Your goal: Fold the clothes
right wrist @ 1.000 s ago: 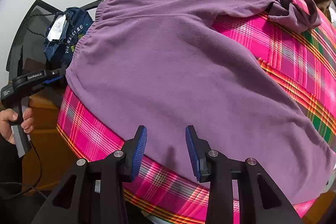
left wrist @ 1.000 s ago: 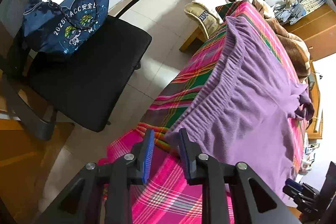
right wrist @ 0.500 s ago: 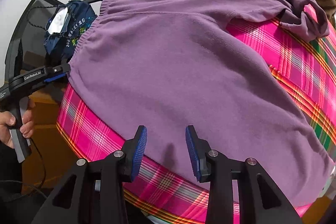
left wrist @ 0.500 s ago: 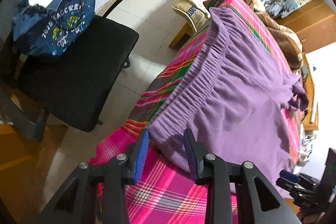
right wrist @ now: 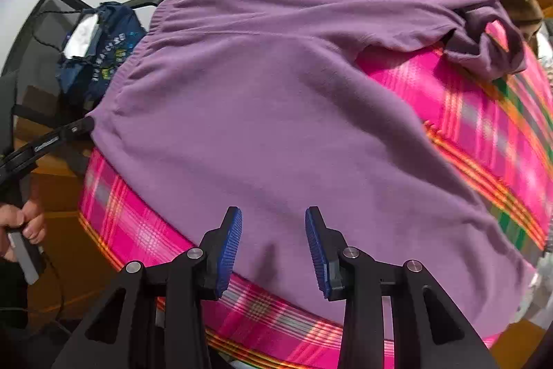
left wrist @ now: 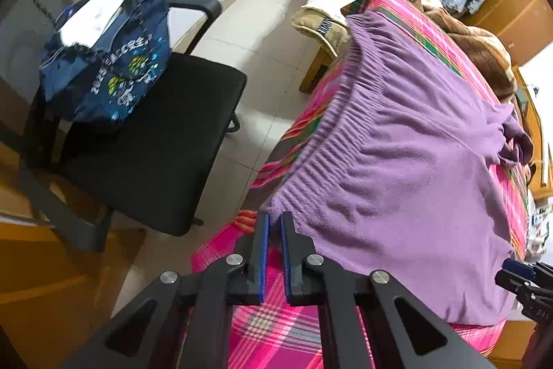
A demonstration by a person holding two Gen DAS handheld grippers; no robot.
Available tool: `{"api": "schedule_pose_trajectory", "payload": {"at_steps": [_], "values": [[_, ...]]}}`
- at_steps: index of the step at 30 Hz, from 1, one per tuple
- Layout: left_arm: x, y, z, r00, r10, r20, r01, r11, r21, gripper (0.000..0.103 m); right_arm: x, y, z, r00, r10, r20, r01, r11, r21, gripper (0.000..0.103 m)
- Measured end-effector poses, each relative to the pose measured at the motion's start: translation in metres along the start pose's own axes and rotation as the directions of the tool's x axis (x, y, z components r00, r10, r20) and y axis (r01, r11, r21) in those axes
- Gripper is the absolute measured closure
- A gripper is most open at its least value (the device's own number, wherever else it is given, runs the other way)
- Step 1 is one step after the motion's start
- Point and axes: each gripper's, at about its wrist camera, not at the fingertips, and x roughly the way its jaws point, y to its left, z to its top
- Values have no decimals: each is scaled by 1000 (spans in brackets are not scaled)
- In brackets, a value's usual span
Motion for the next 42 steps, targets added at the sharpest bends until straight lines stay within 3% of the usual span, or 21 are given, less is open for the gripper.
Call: {"api": "schedule_pose_trajectory", "payload": {"at_steps": [9,18,27,36,42], "values": [[5,7,-1,999,-8,-34,8,1000,-8,97,-47,15,21,993,-99,68,98,995,17,63],[17,-9,3,994,84,-71,-78,994,78,97,-91,12,14,976,-153,157,153,988,17,63],[25,-22,8,976,185,-117,-179,982,58,95,-109,-27,2,968,-135,212,132,991,32,63],[15,-25,6,958,246,-145,-255,966,-43,94,-117,-74,-7,968,-125,219,116,992,53,58],[14,-36,0,943,291,-161,-303,952,-50,94,-112,-104,-13,979,-60,197,42,995,92,58]]}}
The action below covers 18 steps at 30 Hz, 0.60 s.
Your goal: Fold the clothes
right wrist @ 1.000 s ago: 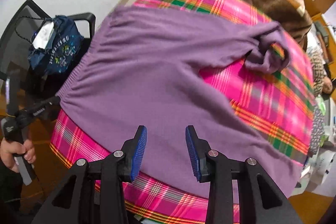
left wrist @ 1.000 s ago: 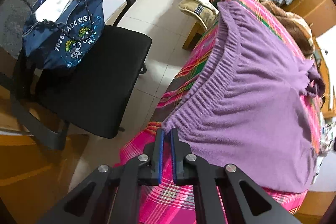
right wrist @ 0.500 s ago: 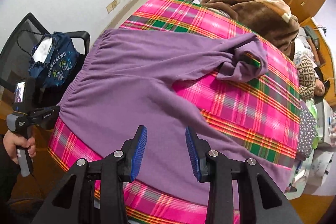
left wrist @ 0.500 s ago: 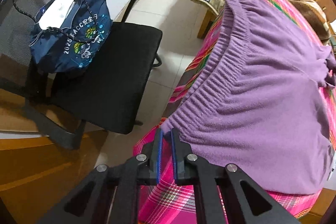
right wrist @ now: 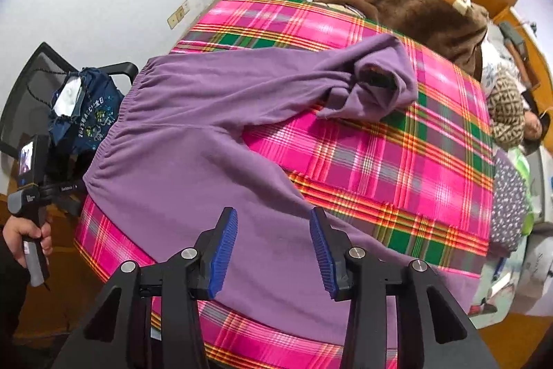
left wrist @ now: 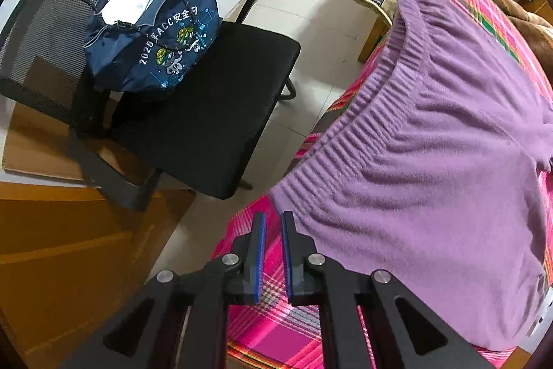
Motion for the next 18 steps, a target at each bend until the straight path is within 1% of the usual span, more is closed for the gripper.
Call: {"api": "schedule_pose_trajectory", "payload": {"at_steps": [4,5,6,13,18], "values": [[11,-3,-5,997,40,-60,-41,999,-7,92,7,-15,-3,999,30,-37,-29,999,16,58],[10,-4,-4,997,53,-49,-53,999,-6,89,9,-19,-4,998,36,-47,-35,999,19,58],[10,-5,-4,996,66,-57,-66,998,-1,89,11,-23,-5,997,42,-57,-41,999,22,58],[11,-13,2,990,123,-68,-124,992,-6,89,25,-50,-17,989,86,-120,-79,995,59,58],[12,-10,7,985,154,-82,-156,987,-28,89,31,-67,-21,986,99,-131,-87,992,94,58]]}}
